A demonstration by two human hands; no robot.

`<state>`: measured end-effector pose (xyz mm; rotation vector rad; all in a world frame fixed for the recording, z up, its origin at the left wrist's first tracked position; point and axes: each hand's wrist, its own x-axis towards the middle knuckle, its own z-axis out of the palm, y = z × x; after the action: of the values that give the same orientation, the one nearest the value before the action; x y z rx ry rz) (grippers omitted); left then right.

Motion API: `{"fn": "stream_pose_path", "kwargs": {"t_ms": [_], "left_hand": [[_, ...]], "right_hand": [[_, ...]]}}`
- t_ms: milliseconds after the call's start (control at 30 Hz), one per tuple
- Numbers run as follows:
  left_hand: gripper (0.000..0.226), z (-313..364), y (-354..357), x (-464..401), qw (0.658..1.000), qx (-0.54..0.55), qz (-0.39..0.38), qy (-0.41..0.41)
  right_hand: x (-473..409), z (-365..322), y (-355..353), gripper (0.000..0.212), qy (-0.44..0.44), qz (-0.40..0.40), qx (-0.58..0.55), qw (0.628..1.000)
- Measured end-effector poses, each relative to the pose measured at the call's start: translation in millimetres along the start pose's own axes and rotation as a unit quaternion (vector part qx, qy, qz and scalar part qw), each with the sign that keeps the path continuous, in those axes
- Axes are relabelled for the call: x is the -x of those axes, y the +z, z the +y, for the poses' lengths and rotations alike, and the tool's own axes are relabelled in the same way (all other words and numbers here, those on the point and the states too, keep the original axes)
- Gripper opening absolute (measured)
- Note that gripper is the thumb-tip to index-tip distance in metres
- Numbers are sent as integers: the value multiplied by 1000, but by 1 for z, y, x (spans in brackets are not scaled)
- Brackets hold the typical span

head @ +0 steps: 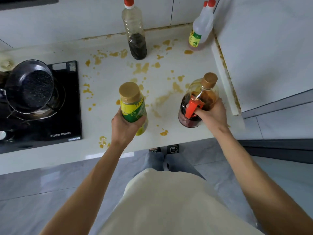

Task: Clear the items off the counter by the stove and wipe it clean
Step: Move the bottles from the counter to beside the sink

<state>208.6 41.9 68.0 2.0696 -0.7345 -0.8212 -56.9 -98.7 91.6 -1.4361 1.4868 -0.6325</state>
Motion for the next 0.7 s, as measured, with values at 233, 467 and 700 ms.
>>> {"fn": "stream_pose_path", "kwargs": {"t_ms": [233, 467, 700], "left_hand": [[56, -27, -14, 38, 1000, -3, 3, -9], [57, -42, -12, 66, 999, 28, 23, -33], [49, -52, -10, 114, 991, 78, 86, -69]], "right_hand": [[53, 25, -12, 65, 24, -5, 11, 1000], [77, 47, -36, 57, 24, -53, 61, 996], [62, 54, -42, 71, -3, -140, 119, 983]]}}
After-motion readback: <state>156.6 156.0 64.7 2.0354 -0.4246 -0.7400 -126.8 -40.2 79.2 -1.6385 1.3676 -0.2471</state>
